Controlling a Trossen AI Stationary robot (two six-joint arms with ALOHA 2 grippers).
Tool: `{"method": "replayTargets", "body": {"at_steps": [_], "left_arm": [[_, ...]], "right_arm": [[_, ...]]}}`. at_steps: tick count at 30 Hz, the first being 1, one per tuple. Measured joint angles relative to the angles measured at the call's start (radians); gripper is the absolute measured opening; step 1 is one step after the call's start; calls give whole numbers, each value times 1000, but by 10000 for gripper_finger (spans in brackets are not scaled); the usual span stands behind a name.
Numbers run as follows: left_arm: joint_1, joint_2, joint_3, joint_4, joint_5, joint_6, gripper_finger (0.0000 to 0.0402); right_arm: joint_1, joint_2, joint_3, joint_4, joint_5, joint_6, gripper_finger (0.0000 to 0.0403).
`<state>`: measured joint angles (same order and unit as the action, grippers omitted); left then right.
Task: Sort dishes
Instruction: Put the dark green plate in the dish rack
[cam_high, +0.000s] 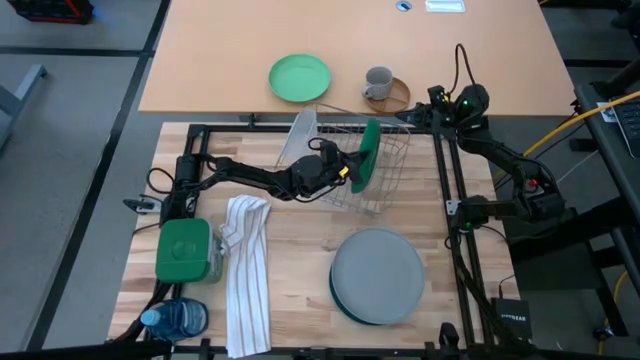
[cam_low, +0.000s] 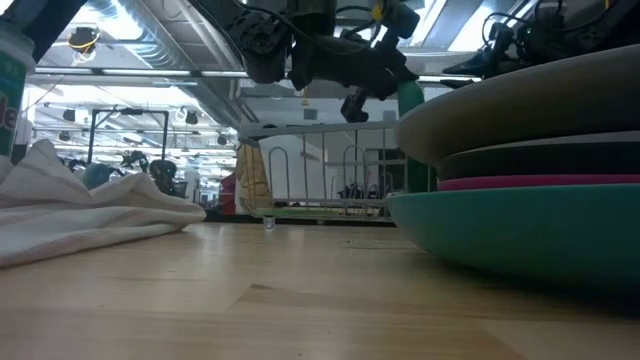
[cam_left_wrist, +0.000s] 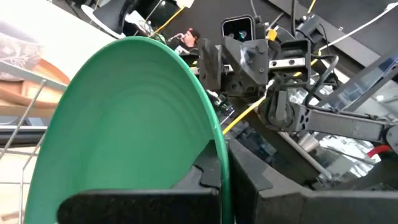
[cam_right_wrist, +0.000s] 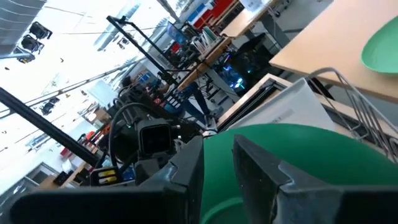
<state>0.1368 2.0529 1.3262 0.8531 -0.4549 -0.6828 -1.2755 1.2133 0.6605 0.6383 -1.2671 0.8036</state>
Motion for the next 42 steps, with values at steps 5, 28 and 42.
{"method": "replayTargets", "body": {"at_steps": [5, 28, 42], "left_arm": [[2, 0, 0, -3, -4, 49, 30], [-5, -2, -1, -7, 139, 222, 182], [-3, -43, -1, -48, 137, 319, 204]], "right_arm": [[0, 0, 0, -21, 0, 0, 89], [0, 0, 0, -45, -1, -1, 89], [0, 0, 0, -48, -7, -1, 89]]}}
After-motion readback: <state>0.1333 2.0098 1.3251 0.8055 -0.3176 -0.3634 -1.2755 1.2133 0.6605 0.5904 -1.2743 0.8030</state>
